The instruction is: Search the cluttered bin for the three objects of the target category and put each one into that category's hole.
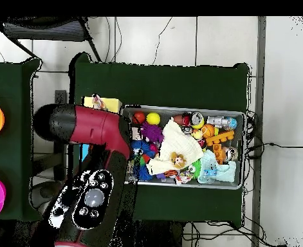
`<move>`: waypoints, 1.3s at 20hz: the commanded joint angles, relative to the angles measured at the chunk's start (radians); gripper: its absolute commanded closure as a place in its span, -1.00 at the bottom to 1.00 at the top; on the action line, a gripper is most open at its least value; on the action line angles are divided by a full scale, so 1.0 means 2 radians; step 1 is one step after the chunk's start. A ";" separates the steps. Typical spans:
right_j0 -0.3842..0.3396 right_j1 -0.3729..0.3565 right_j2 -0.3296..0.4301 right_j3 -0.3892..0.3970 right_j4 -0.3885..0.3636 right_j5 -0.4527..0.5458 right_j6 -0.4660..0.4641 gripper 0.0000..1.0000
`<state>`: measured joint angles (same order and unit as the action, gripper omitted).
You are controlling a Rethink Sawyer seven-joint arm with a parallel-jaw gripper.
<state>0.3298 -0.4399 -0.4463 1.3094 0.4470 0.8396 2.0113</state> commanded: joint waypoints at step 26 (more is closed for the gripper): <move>-0.092 -0.014 0.162 0.078 0.003 -0.329 0.057 1.00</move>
<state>0.1827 -0.5176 -0.2713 1.3761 0.4980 0.1630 2.0113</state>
